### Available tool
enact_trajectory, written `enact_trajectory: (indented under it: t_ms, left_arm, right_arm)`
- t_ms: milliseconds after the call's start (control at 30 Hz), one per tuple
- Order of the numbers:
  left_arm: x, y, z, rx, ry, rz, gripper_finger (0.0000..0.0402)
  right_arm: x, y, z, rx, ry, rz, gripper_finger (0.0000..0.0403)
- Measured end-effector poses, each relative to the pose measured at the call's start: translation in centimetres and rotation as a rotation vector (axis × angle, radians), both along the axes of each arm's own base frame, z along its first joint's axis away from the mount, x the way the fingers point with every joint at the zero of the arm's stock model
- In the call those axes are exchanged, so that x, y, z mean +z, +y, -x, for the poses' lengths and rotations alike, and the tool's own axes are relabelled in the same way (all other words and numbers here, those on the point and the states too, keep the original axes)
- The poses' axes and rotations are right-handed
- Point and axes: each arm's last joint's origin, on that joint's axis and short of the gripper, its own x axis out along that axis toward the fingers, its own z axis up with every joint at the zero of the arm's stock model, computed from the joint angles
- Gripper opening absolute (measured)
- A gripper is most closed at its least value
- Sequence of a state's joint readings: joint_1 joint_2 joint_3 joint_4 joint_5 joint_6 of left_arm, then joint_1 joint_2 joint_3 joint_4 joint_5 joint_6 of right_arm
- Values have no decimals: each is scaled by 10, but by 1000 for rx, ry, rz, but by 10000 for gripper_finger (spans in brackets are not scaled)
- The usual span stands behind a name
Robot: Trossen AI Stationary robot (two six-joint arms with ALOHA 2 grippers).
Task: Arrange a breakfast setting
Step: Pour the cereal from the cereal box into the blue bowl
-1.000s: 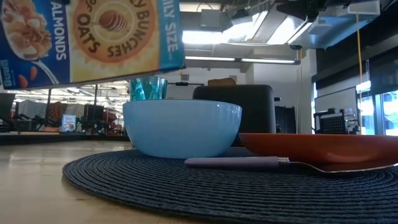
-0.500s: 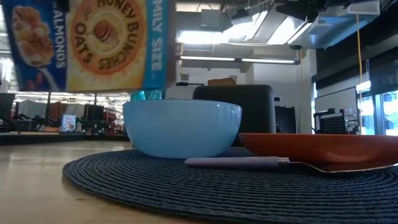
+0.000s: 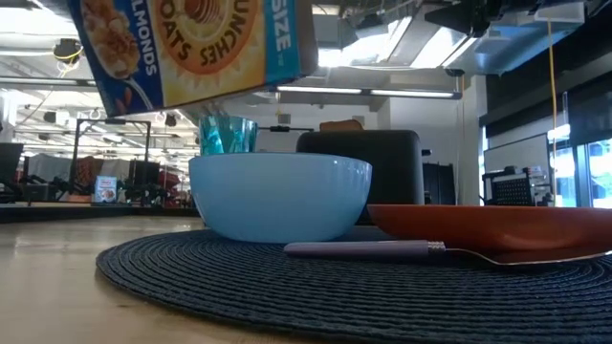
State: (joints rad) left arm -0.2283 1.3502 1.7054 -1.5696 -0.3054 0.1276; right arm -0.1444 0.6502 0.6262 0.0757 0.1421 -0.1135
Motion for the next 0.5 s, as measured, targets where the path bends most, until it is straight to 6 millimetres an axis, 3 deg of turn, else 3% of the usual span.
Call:
enact_trajectory:
  t_ms: [500]
  left_arm:
    - [1, 9, 0, 15, 0, -52, 120]
  right_arm:
    - [-1, 0, 0, 3, 7, -1, 363]
